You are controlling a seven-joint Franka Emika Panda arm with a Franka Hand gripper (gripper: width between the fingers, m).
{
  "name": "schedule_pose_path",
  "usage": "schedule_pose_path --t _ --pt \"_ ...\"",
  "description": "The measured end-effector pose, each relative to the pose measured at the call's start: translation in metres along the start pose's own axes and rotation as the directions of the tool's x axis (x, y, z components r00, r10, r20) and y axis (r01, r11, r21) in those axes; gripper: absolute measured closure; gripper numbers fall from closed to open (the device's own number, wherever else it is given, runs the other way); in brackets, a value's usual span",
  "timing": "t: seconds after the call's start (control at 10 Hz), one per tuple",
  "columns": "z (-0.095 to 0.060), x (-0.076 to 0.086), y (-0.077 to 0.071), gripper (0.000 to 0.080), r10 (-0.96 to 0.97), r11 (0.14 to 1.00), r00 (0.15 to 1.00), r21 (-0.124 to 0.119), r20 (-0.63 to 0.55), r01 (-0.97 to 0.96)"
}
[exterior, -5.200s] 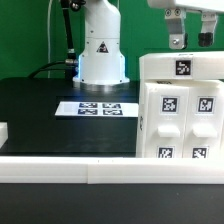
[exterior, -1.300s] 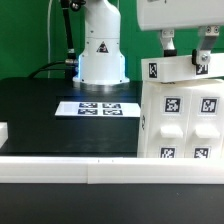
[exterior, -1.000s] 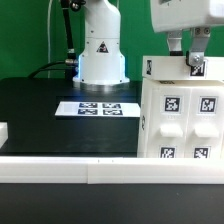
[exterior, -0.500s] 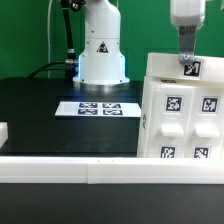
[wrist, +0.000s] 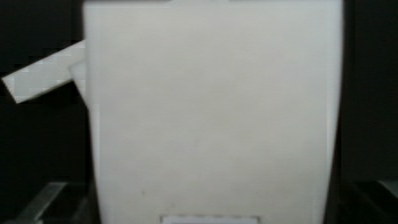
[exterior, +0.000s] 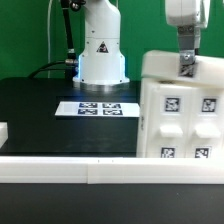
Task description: Assemble cabinet
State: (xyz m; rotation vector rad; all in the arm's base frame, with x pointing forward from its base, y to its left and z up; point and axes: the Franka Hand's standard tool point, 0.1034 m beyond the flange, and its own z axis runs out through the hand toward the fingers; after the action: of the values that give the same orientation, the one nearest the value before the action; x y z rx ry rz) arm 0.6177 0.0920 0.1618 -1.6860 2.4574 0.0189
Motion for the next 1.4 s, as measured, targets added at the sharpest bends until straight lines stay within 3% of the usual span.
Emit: schedule_pose_path --t 0.1,0.2,0.6,0.9,1.0,1.2,1.4 --pt "0.000 0.000 0.000 0.0042 -0.011 1.000 1.000 -0.001 0.001 0.011" --pt "0.000 -0.001 0.000 0.0010 -0.015 1.000 1.000 0.000 0.002 0.015" --pt "-0.024 -0.011 -0.007 0.0002 -0.059 0.998 0.996 0.025 0.068 0.057" --pt "-0.023 -0.012 -0.006 0.0002 -0.089 0.996 0.993 0.027 0.073 0.087" --pt "-0.022 -0.010 -0.005 0.0002 -0.237 0.971 0.970 0.002 0.060 0.238" --pt "-0.026 -0.017 -0.010 0.0002 -0.485 0.872 0.871 -0.025 0.073 0.488" --pt "-0.028 -0.019 -0.013 0.0002 -0.668 0.738 0.738 -0.038 0.097 0.674"
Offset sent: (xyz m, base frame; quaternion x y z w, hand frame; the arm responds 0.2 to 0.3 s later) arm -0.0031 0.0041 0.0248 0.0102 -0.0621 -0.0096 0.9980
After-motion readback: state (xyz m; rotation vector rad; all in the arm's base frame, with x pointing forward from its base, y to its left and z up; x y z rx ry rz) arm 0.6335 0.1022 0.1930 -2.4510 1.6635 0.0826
